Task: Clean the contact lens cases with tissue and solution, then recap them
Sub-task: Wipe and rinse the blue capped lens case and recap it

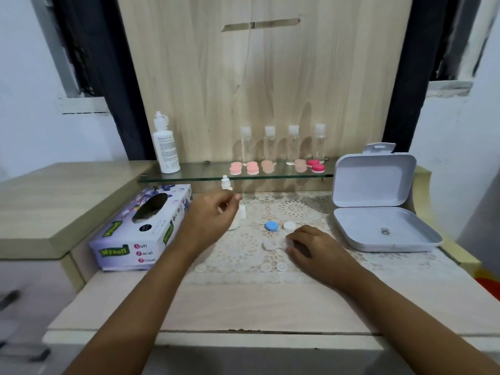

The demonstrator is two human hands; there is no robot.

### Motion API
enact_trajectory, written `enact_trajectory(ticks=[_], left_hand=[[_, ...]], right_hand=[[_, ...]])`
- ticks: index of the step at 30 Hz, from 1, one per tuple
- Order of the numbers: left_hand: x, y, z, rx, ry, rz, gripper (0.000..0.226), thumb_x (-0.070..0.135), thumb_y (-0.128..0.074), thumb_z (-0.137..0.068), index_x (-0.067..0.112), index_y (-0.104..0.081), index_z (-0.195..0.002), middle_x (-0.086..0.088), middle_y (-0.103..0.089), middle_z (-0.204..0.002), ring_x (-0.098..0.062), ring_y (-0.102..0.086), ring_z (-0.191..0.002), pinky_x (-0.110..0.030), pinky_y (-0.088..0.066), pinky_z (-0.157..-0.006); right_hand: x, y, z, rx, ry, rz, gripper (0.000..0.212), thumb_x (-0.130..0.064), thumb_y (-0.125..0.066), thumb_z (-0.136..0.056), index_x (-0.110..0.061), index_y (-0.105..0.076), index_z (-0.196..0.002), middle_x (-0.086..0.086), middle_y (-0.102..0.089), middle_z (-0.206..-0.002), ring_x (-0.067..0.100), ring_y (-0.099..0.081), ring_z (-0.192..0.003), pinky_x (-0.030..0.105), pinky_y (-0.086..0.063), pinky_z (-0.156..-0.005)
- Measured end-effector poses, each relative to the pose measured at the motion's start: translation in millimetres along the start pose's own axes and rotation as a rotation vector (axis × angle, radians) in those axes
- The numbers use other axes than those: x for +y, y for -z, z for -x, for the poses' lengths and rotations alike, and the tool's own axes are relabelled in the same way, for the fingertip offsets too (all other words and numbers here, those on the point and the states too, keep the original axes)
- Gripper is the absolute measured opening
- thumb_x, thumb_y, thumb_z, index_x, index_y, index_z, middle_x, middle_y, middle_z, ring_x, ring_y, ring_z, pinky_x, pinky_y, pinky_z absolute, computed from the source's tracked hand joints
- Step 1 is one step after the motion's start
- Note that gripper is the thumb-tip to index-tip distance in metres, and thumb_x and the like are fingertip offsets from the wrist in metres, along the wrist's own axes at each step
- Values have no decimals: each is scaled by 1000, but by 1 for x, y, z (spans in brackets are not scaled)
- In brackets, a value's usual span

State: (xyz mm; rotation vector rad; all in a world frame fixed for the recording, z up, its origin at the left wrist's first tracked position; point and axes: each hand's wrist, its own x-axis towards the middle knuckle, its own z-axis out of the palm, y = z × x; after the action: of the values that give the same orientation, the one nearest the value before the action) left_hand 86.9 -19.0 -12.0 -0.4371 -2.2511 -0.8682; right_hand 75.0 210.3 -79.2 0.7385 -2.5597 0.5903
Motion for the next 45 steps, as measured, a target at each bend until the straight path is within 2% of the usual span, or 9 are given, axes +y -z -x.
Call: enact_trajectory(ticks=[5,9,13,18,22,25,28,39,45], left_hand=[[-38,57,-23,100,196,-216,22,24,-53,-94,10,-69,-101,-9,-68,-92,-22,-59,-83,-32,-45,-74],[-79,90,-34,-121,343,-474,23,16,-52,-92,14,-68,-108,-12,-65,-113,-22,-56,-92,-27,-39,-75],[-102,100,-33,-454,296,-575,25,8,-54,-89,12,-70,-108,-6,-65,-114,-16,-53,-92,-18,-32,-73],[-122,103,-31,-638,222,-708,24,22,-55,-91,27,-70,-109,0,-66,-113,-12,-51,-89,-23,-38,-81],[-116,95,-33,-779,350,-793,30,31,-44,-94,32,-63,-117,-1,-56,-129,-18,-49,-113,-27,-35,-90],[-115,90,-34,-891,420,-889,39,34,-36,-97,36,-45,-135,-6,-30,-150,-25,-23,-139,-39,-19,-108],[-116,87,-37,-958,459,-953,43,32,-34,-98,35,-37,-141,-11,-17,-155,-28,-10,-142,-43,-13,-111],[-124,88,-32,-662,385,-835,22,29,-47,-92,36,-61,-108,-4,-53,-125,-23,-43,-116,-33,-30,-93],[-121,94,-24,-479,356,-612,23,26,-52,-93,23,-68,-110,-1,-63,-118,-11,-47,-90,-24,-34,-78]], right_hand=[[1,0,0,6,4,-11,23,-30,-54,-90,-14,-64,-103,-2,-59,-102,15,-54,-94,22,-41,-76],[0,-1,0,9,10,-7,22,-29,-54,-91,-13,-64,-102,-2,-59,-100,14,-54,-91,23,-42,-76],[1,-1,0,6,11,-5,22,-29,-54,-91,-16,-64,-104,-4,-60,-101,11,-53,-92,16,-36,-72],[2,-2,0,-1,17,2,22,-30,-54,-91,-18,-64,-107,-7,-59,-103,9,-53,-93,15,-34,-72],[2,-1,1,-1,20,2,22,-31,-54,-90,-19,-64,-106,-7,-59,-102,9,-54,-93,16,-36,-74],[0,0,1,4,14,5,20,-29,-54,-91,-18,-64,-104,-5,-60,-101,10,-54,-92,17,-36,-72],[0,0,1,-1,12,5,20,-29,-54,-91,-18,-64,-104,-5,-60,-101,10,-53,-92,17,-37,-72],[0,0,1,-9,7,5,21,-29,-54,-91,-18,-64,-105,-7,-60,-102,9,-53,-92,18,-38,-74],[0,0,0,-13,4,6,21,-30,-55,-90,-19,-64,-106,-8,-60,-102,9,-53,-92,17,-35,-72]])
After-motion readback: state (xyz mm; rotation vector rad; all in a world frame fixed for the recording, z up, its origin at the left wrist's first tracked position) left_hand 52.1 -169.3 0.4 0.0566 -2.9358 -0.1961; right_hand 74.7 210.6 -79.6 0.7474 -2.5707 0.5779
